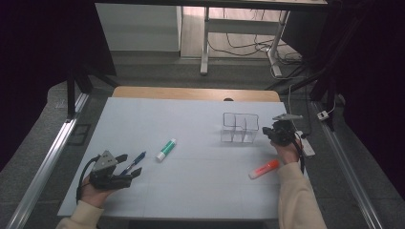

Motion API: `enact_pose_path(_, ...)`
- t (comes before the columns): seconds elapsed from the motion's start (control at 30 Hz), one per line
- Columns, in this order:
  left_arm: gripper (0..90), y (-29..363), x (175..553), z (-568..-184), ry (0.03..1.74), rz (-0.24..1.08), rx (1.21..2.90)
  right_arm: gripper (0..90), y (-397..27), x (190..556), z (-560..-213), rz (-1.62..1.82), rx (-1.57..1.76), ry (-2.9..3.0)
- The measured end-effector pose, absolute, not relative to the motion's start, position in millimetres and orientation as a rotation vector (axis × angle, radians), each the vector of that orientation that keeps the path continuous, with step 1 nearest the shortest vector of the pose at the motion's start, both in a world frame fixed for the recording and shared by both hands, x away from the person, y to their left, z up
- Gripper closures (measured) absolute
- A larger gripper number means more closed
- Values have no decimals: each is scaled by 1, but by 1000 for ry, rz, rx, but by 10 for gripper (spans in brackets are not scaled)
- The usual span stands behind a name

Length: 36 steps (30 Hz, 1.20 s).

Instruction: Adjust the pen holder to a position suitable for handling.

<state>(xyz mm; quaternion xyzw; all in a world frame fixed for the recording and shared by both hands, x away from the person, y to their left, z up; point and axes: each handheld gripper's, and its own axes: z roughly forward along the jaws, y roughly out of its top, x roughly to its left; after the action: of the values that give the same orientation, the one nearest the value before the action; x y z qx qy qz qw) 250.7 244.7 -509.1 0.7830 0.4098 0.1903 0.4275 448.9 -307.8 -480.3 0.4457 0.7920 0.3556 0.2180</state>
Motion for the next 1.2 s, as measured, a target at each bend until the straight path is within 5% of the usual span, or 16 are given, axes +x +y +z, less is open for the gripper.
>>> enact_pose_path(1.2,229,246,251,-510,1031,478,1959,891,-286,458,-489,1014,1184,2235)
